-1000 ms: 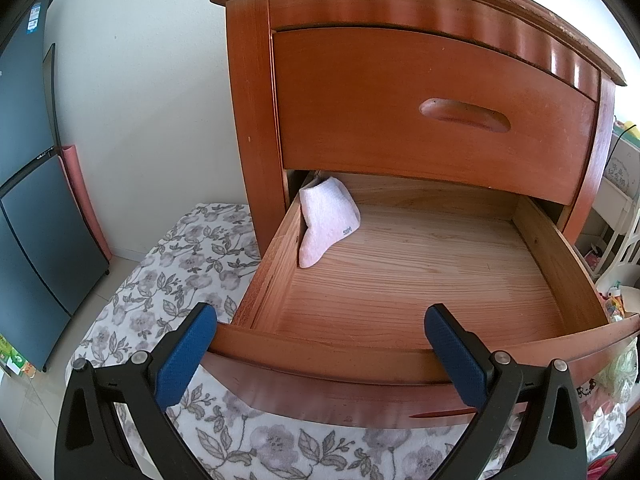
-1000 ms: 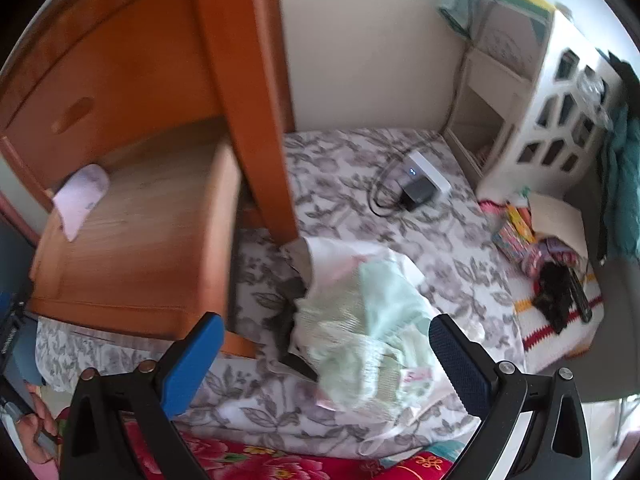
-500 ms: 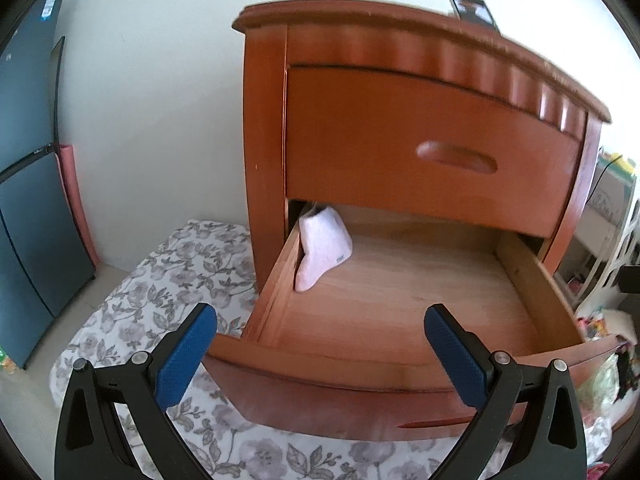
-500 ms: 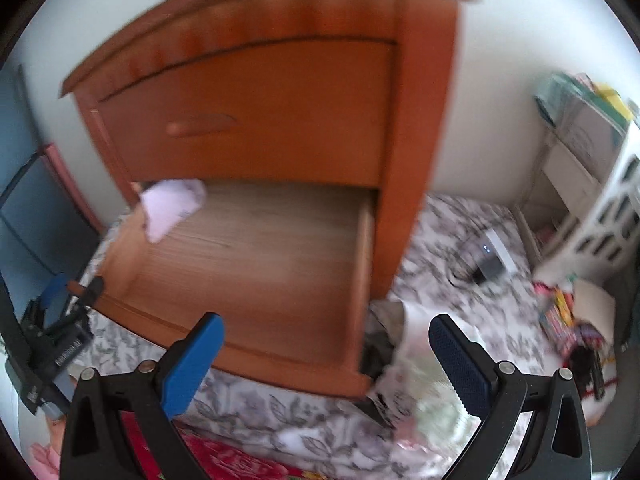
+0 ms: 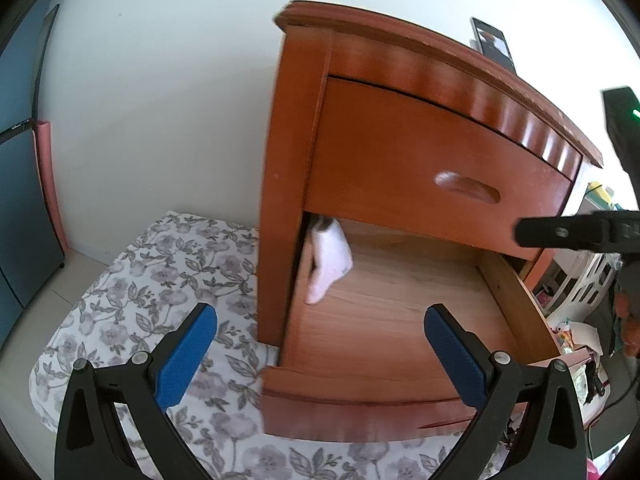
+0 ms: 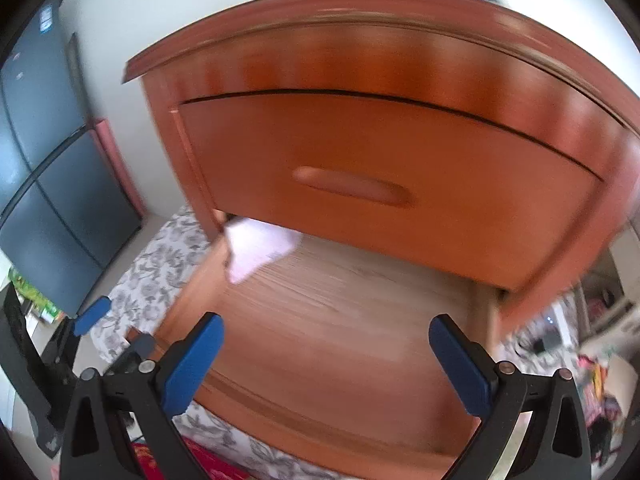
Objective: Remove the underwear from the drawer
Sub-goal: 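Move the open right gripper into the drawer toward the pink sock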
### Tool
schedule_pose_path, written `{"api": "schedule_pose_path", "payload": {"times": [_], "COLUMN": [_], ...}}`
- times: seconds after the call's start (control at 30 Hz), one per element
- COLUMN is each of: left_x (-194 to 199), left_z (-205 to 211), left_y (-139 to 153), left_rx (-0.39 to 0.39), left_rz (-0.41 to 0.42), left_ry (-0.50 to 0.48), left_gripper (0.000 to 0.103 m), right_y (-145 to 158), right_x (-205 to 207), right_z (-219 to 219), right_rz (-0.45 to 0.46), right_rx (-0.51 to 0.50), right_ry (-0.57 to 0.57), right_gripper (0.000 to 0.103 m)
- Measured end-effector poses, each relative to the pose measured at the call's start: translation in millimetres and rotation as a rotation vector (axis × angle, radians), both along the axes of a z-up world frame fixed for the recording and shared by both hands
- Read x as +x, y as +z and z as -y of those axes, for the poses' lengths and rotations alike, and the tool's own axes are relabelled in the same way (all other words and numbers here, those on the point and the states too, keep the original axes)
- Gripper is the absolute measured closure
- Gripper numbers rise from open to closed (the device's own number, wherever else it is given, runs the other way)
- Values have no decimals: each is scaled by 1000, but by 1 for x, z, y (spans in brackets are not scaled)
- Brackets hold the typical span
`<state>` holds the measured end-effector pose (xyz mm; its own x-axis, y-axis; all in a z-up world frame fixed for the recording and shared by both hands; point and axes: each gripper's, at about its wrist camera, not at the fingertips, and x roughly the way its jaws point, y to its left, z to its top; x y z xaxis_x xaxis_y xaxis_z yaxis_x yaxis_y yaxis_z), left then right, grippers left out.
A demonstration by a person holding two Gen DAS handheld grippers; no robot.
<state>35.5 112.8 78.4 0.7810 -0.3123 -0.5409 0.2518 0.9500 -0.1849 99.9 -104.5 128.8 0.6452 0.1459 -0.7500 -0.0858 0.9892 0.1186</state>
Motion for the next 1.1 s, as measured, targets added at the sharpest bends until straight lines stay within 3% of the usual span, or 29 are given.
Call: {"api": "schedule_pose_path", "payload": {"times": [0.2, 0.5, 0.97, 1.1], "left_x": [11, 16, 23, 25], "left_z": [-24, -39, -39, -42], "left_y": [-4, -10, -21, -24], "left_rx": [0, 6, 10, -3], "left_rz": [-8, -7, -11, -12], "left_ry": [10, 8, -9, -10], "left_gripper": [0, 0, 0, 0], "right_y": [-4, -38, -77, -81], "right_x": [40, 102, 152, 163], "right_z": [-51, -111, -145, -140], "right_rz": [4, -79, -151, -174], "right_rx": [-38, -79, -182, -150], "right_ry": [64, 122, 130, 91], "right_gripper": [2, 22, 48, 54]}}
